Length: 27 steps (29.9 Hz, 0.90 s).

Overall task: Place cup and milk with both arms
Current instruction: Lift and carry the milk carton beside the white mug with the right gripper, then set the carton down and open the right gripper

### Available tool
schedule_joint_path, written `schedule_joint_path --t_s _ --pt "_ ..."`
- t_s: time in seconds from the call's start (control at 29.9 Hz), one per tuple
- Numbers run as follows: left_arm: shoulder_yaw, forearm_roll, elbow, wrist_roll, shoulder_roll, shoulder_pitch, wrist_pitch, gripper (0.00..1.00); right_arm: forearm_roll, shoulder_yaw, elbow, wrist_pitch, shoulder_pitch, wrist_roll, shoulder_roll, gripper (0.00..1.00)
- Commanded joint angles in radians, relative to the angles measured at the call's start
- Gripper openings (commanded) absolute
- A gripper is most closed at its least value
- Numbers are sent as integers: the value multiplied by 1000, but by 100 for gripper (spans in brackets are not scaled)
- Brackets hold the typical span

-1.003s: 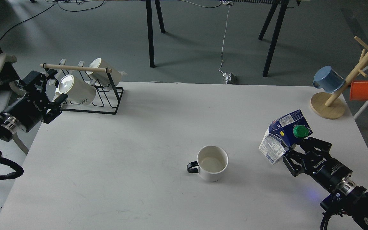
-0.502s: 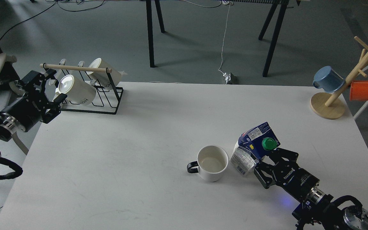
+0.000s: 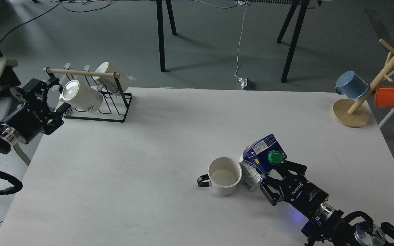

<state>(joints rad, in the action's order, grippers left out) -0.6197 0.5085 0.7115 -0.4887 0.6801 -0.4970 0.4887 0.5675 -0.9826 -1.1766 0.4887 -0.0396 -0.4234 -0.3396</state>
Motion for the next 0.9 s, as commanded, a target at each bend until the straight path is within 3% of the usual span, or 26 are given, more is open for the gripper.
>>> schedule_joint_path --t_s 0.0,0.2,0.33,0.87 --pt "0 1 -1 0 -1 3 0 99 0 -5 0 0 -3 0 -4 46" --pt "0 -1 -3 0 -7 3 0 99 0 -8 5 0 -3 0 -6 64" --pt "0 1 -3 0 -5 3 0 99 0 -16 -1 0 -9 0 -7 96" --pt "-2 1 -3 0 -5 3 0 99 5 -85 -103 0 -152 -8 -110 98"
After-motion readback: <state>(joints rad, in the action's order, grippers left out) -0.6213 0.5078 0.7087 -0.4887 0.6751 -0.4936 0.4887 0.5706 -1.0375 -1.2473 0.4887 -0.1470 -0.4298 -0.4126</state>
